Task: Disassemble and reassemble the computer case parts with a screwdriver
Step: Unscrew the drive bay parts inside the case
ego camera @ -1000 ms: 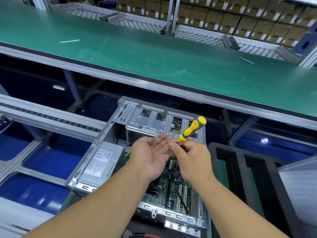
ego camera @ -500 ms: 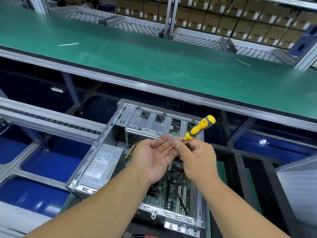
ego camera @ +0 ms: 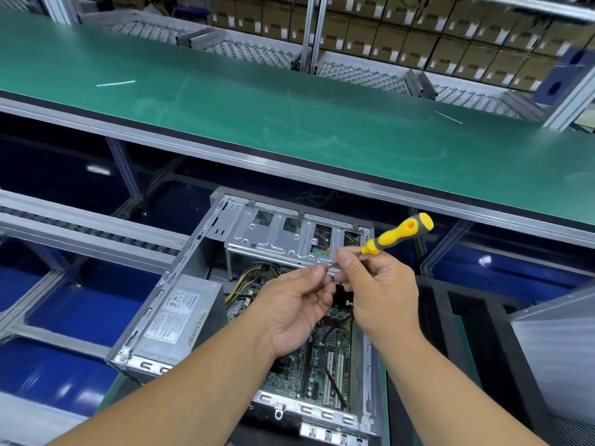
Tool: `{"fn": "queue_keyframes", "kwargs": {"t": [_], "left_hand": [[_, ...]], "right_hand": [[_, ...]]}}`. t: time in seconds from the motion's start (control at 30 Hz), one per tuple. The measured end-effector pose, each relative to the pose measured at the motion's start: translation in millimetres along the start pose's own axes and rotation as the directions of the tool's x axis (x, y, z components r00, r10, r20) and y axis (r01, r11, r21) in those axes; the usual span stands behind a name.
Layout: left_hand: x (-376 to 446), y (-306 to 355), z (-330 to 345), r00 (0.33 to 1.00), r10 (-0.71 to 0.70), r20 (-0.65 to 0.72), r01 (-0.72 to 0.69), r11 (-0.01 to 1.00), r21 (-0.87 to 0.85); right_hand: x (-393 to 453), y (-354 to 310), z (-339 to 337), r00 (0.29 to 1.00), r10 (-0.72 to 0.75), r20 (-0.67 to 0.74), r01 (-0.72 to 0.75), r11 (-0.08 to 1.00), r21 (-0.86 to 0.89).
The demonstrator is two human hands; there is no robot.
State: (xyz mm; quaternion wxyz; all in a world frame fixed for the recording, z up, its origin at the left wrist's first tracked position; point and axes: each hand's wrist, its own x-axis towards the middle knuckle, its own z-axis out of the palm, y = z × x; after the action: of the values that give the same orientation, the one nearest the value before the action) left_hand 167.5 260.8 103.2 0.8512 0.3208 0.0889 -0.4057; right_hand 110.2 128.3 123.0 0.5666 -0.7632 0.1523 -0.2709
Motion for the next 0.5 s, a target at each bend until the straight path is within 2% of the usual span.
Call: {"fn": "queue_keyframes", "kwargs": {"t": [0.17, 0.3, 0.4, 0.5], "left_hand": [[3, -6, -2, 0.998, -0.031, 0.055, 0.03, 0.999, 0.017], [2, -9, -3, 0.994, -0.035, 0.099, 0.029, 0.997, 0.065], [3, -9, -13, 0.999, -0.038, 0.008, 0.035, 0.972, 0.234], [8, -11, -28, 0.985, 0.072, -0.159, 0.007, 0.892, 0.452]], "right_hand": [[3, 5, -8, 0.999, 0.046, 0.017, -0.047, 0.998, 0.044], [11, 8, -9, 0.999, 0.027, 0.04, -0.026, 0.999, -0.042], [40, 13, -18, 1.0, -0.002, 0.003, 0.002, 0.987, -0.16], [80, 23, -33, 1.0, 0.004, -0.021, -0.011, 0.941, -0.338]]}}
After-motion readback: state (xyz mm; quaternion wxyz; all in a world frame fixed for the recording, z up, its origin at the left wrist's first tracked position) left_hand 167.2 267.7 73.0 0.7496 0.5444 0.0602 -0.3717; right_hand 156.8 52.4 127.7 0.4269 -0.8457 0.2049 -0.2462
